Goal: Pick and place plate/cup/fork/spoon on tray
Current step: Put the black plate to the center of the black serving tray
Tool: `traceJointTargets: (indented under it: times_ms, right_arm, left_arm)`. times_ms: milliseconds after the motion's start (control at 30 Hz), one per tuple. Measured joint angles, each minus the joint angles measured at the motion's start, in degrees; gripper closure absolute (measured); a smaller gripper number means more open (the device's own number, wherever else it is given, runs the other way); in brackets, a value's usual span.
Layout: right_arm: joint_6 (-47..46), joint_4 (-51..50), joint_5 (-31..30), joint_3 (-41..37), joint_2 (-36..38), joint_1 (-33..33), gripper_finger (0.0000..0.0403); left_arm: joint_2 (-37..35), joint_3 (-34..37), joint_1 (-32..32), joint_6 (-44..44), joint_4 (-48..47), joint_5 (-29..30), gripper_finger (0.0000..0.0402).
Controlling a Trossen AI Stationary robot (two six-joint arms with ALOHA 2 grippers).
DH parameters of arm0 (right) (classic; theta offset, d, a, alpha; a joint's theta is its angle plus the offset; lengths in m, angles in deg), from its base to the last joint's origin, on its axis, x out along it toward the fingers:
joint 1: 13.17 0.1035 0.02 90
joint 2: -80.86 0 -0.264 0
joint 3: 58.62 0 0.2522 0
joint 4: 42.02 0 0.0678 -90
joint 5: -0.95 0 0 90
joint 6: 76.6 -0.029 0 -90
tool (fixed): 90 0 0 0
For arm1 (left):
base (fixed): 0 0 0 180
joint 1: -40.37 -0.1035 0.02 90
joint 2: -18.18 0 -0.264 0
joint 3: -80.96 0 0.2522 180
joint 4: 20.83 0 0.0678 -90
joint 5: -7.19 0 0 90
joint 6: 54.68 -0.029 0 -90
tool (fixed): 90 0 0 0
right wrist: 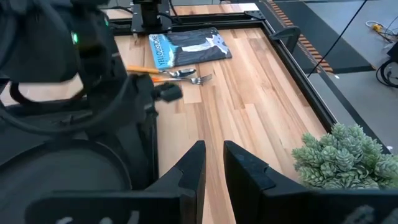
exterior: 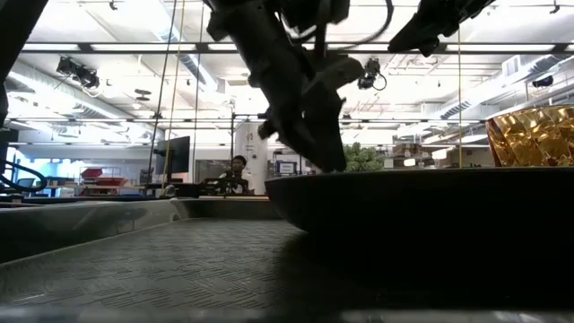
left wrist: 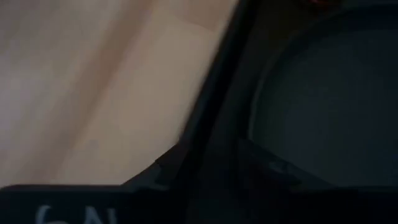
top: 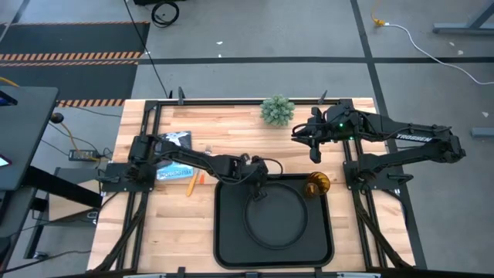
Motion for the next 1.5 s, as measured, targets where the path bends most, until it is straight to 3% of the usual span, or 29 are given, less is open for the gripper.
traceJointTargets:
  times_ms: [233, 400, 567, 767, 1133, 1500]
  right_arm:
    - [0.42, 1.01, 0.12, 0.0, 0.0, 0.0, 0.0339]
    - [0.16, 0.81, 0.12, 0.0, 0.0, 0.0, 0.0339]
    - [-0.04, 0.83, 0.12, 0.0, 0.0, 0.0, 0.0339]
    - [-0.07, 0.88, 0.12, 0.0, 0.0, 0.0, 0.0339]
    - [-0.5, 1.61, 0.25, 0.0, 0.0, 0.0, 0.0339]
    - [-0.56, 3.11, 0.35, 0.09, -0.13, 0.01, 0.0339]
  left_arm:
    - [-4.88, -0.02, 0.82, -10.22, -2.62, 1.44, 0.0264]
    - [-7.13, -0.01, 2.75, -15.89, -9.73, 0.68, 0.0264]
    - [-7.02, 0.0, 4.15, -14.47, -18.12, -6.55, 0.0264]
    - [-3.8, 0.0, 7.79, -14.17, -18.24, -14.47, 0.0265]
    - [-1.62, 0.04, 14.44, -12.59, -17.74, -14.28, 0.0265]
    - [2.08, 0.48, 15.93, -11.43, -9.29, -17.25, 0.0265]
